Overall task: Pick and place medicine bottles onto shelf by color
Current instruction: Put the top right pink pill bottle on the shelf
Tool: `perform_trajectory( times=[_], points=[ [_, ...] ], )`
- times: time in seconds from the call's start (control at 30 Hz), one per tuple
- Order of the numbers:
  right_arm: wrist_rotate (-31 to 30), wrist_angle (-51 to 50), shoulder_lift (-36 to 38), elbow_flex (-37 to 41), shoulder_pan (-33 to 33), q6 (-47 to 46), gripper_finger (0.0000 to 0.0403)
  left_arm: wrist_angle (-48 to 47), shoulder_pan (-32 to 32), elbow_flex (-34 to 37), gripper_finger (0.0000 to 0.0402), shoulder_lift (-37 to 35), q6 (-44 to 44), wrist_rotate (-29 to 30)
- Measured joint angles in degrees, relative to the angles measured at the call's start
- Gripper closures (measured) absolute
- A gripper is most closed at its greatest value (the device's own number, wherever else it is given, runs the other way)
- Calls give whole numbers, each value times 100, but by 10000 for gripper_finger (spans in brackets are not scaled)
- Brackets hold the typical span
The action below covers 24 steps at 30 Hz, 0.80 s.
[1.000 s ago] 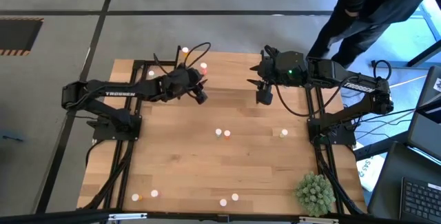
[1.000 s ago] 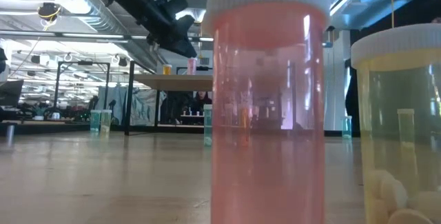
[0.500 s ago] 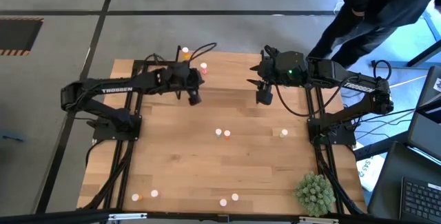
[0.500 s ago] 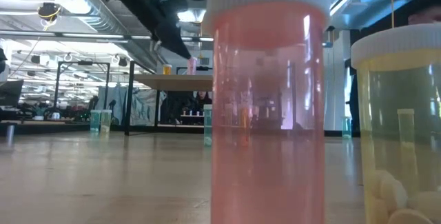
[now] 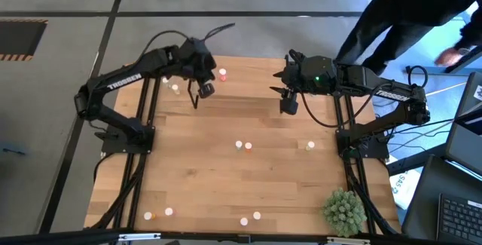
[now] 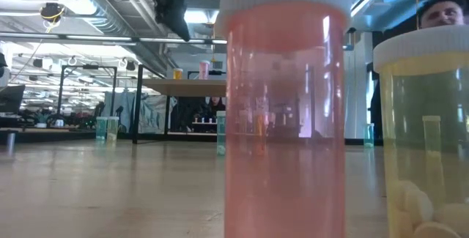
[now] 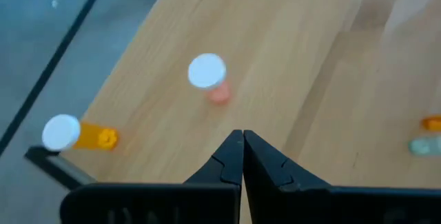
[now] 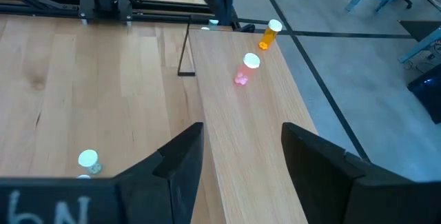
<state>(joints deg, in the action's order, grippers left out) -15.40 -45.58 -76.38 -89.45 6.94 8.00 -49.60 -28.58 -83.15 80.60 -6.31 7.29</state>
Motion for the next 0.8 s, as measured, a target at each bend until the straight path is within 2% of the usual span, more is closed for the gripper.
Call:
perform_trajectory(
  times=[0.23, 0.43, 0.8],
  points=[
    [2, 0, 0, 0, 0, 1, 205, -402, -8, -1058, 401, 724, -9, -246],
    [0, 0, 0, 0, 0, 1, 205, -1202, -19, -1792, 401, 1394, -24, -381],
    [0, -1, 0, 0, 1, 1, 205, -1665, -13, -2016, 401, 1597, 122, -683]
  ],
)
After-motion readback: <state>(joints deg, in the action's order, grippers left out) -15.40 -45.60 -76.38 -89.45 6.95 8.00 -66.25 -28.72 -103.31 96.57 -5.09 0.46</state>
